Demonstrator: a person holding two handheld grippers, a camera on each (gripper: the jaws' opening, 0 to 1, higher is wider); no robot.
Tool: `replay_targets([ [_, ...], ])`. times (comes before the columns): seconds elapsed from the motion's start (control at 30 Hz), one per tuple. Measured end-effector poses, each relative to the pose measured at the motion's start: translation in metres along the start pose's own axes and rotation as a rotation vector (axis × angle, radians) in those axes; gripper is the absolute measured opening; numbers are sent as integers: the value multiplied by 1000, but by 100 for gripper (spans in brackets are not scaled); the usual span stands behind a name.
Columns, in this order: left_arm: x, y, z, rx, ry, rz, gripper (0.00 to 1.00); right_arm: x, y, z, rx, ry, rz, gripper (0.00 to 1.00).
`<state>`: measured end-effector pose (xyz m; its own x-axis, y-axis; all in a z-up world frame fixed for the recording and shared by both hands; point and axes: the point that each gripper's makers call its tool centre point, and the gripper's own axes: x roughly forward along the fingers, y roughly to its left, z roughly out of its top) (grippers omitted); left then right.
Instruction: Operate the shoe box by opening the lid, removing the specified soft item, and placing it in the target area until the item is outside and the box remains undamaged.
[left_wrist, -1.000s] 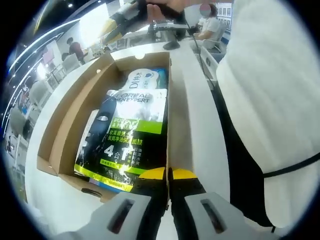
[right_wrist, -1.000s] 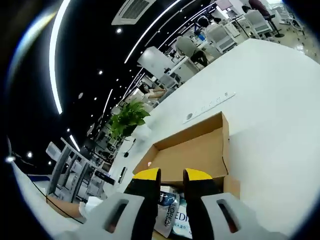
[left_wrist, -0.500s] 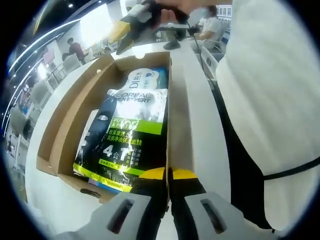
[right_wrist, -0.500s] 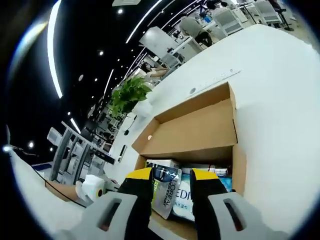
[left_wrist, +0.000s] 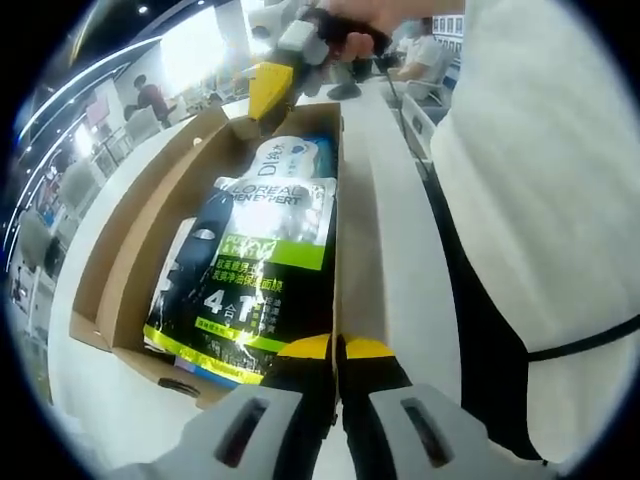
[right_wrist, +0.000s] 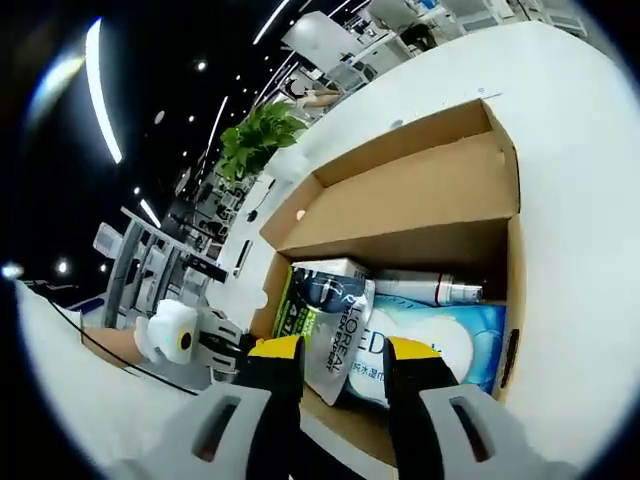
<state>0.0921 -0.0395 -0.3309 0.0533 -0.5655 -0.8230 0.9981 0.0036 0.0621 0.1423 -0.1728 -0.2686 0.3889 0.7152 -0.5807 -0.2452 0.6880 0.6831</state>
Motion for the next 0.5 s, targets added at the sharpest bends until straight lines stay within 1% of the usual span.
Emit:
replay_targets([
  [0.03,0,0,0,0,0,0,1,0,-1,0,9,-2,6,30],
  [0.1,0,0,0,-2,-1,-1,1,1,-1,1,66,-6,39,30],
  [0.17,0,0,0,-2,-1,-2,1,3,-3,1,63,-9,47,30],
  [0.2,0,0,0,-1,-1,-2,1,6,-3,-3,61,11,45,30],
  [0.27,1,0,0,-2,-1,-2,1,7,-4,-5,45,21,36,30],
  [0.37,1,0,-1,-9,1,-2,0,13,-5,-10,47,45,41,30],
  [0.43,1,0,-1,-10,4,0,0,15,-5,-10,24,41,33,30],
  [0.5,1,0,-1,-7,3,0,0,18,-7,-12,22,44,33,31],
])
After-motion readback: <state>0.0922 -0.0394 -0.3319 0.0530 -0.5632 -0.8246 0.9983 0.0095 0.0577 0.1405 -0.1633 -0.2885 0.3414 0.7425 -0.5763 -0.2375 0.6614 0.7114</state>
